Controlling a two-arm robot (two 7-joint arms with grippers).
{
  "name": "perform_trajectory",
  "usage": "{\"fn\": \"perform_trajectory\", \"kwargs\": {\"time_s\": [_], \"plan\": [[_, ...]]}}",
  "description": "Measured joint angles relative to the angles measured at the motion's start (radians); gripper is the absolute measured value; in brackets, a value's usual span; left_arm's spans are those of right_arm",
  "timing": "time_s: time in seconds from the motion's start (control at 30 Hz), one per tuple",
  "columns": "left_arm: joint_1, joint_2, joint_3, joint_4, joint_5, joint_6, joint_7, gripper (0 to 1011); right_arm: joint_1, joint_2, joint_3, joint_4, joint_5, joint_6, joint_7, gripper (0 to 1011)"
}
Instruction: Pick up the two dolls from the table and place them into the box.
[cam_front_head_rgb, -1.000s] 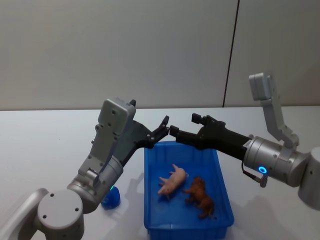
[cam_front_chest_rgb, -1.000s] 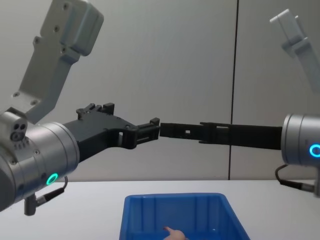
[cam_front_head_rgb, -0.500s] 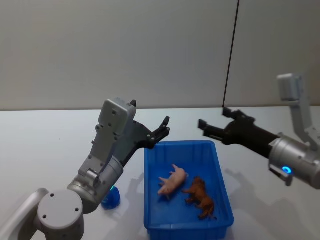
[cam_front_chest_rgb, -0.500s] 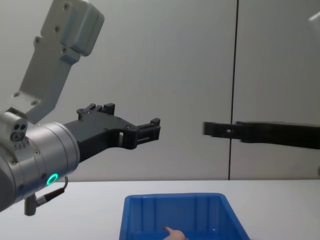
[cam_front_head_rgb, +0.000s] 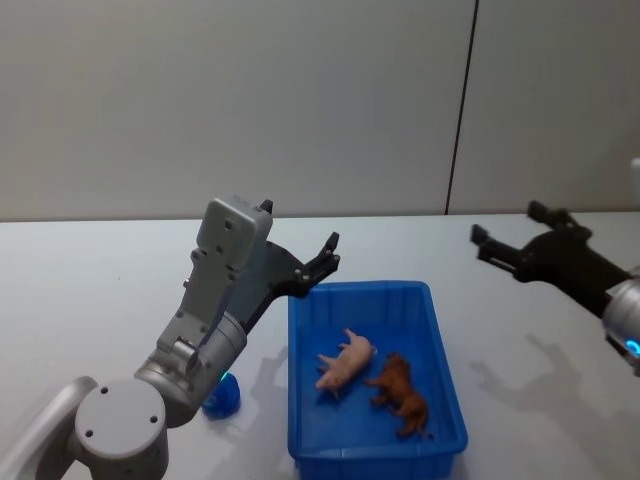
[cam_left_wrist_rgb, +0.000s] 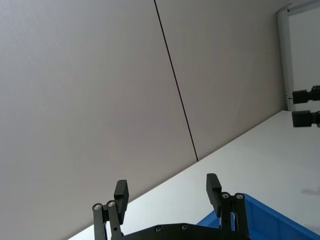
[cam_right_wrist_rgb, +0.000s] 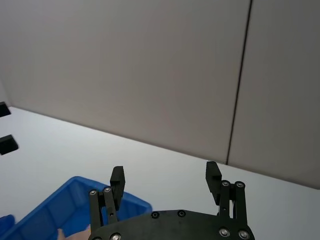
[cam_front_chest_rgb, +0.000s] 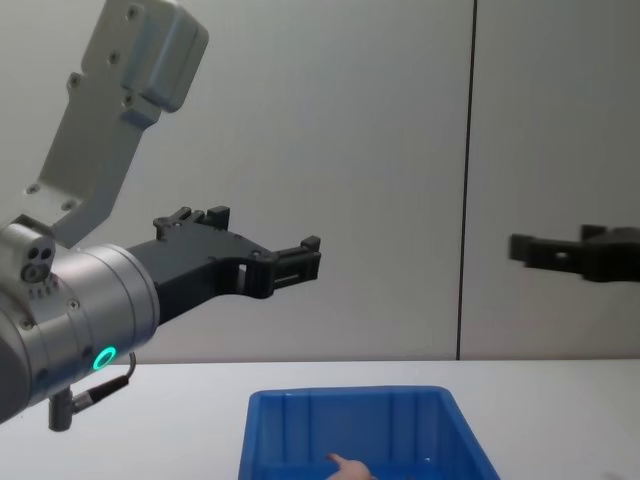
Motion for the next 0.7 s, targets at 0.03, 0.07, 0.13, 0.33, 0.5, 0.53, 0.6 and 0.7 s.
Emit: {"fn": "perform_trajectory", "kwargs": {"time_s": [0.03, 0.07, 0.13, 0.33, 0.5, 0.53, 0.6, 0.7], "plan": [[0.000, 0.000, 0.000, 0.000, 0.000, 0.000, 0.000, 1000, -0.006, 0.003, 0.002, -0.003, -0.001, -0.012, -0.011, 1001], [0.000, 0.000, 0.000, 0.000, 0.000, 0.000, 0.000, 1000, -0.016, 0.007, 0.006, -0.008, -0.001, -0.027, -0.025, 1001], [0.000, 0.000, 0.000, 0.000, 0.000, 0.000, 0.000, 1000, -0.029, 0.011, 0.010, -0.015, -0.002, -0.050, -0.044, 1001], [0.000, 0.000, 0.000, 0.000, 0.000, 0.000, 0.000, 1000, -0.072, 0.023, 0.020, -0.037, -0.004, -0.123, -0.105, 1001], [0.001, 0.001, -0.001, 0.000, -0.001, 0.000, 0.000, 1000, -0.096, 0.029, 0.025, -0.049, -0.005, -0.163, -0.139, 1001], [0.002, 0.002, -0.001, -0.001, -0.002, 0.000, -0.001, 1000, -0.099, 0.030, 0.026, -0.050, -0.005, -0.167, -0.142, 1001], [0.004, 0.005, -0.003, -0.004, -0.005, 0.003, -0.002, 1000, -0.104, 0.031, 0.027, -0.053, -0.006, -0.175, -0.149, 1001], [0.013, 0.017, -0.008, -0.015, -0.015, 0.012, -0.003, 1000, -0.112, 0.033, 0.029, -0.057, -0.006, -0.189, -0.160, 1001]]}}
